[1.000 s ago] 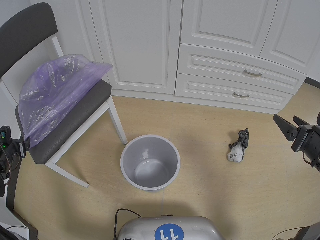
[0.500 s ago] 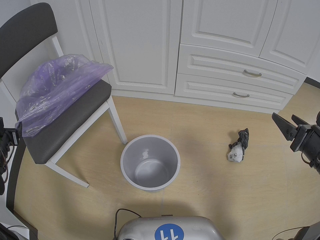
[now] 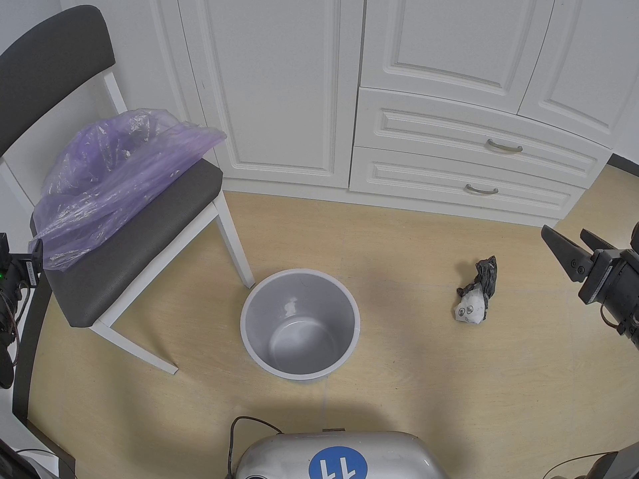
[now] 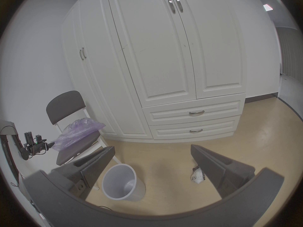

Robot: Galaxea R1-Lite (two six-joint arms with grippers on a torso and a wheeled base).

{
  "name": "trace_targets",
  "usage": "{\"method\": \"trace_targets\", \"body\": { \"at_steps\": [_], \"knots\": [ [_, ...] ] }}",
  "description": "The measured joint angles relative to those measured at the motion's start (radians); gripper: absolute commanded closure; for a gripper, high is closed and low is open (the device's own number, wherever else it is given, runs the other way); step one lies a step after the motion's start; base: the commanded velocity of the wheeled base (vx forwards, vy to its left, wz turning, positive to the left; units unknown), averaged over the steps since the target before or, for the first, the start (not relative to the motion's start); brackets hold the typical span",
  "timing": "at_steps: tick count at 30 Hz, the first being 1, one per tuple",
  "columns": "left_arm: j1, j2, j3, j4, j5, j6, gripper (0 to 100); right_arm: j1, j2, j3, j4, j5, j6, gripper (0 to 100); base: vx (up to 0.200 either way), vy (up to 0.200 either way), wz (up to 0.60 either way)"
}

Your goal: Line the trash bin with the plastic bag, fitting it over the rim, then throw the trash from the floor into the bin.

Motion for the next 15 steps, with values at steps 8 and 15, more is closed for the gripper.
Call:
{"method": "trace_targets", "body": {
  "at_steps": [8, 15],
  "knots": [
    [-0.007, 0.009, 0.003, 0.0, -0.002, 0.0, 100, 0.001, -0.001, 0.0, 0.0, 0.001, 0.0, 0, 0.0, 0.0, 0.0],
    [-0.012, 0.007, 0.006, -0.001, -0.036, -0.027, 100, 0.003, -0.005, 0.001, -0.002, 0.002, -0.012, 0, 0.0, 0.0, 0.0]
  ]
}}
